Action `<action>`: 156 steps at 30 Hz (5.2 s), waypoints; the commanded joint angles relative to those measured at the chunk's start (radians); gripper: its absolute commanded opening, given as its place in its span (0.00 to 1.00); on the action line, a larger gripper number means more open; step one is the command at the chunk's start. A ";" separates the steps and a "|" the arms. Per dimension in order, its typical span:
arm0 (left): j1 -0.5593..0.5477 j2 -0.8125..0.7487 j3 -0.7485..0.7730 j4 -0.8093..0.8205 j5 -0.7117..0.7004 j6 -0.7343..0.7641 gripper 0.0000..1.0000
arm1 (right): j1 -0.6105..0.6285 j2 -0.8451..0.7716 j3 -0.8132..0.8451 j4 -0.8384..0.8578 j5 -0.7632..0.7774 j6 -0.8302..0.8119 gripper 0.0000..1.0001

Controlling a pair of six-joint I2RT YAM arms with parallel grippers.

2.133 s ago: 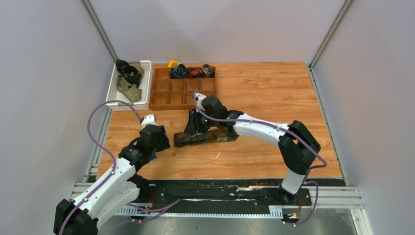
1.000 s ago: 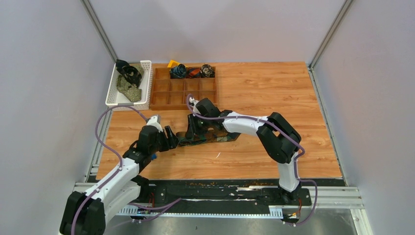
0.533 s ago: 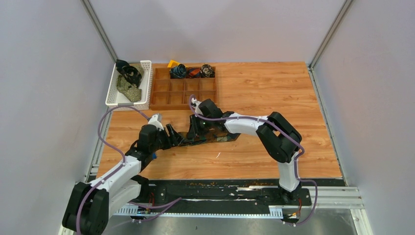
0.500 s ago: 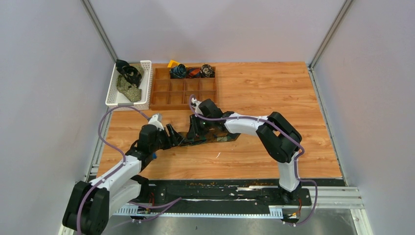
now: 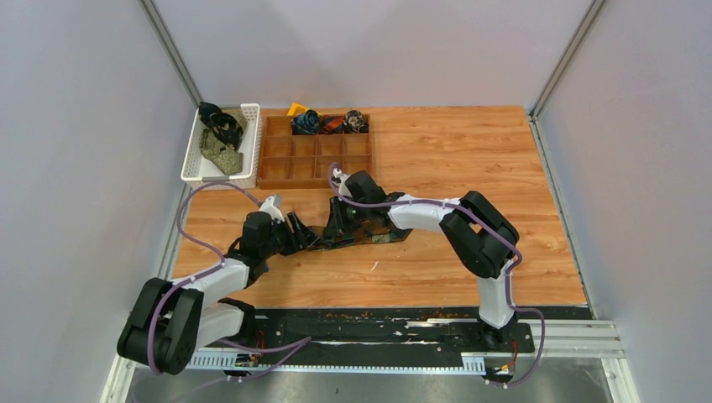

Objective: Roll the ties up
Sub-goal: Roll the tie at the center of the board.

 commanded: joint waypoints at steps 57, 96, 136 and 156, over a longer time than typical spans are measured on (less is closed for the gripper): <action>-0.351 0.137 0.536 -0.935 -0.804 0.200 0.48 | -0.183 -0.500 -0.237 -0.209 0.198 -0.141 0.49; -0.639 0.631 0.897 -1.043 -0.963 0.097 0.57 | -0.294 -0.580 -0.342 -0.140 0.088 -0.130 0.49; -0.347 -0.388 0.305 -0.834 -0.785 0.104 0.90 | -0.017 -0.099 0.116 -0.052 -0.061 0.022 0.38; -0.253 -0.400 0.248 -0.741 -0.669 0.120 0.92 | 0.018 0.068 0.215 -0.126 -0.025 0.006 0.30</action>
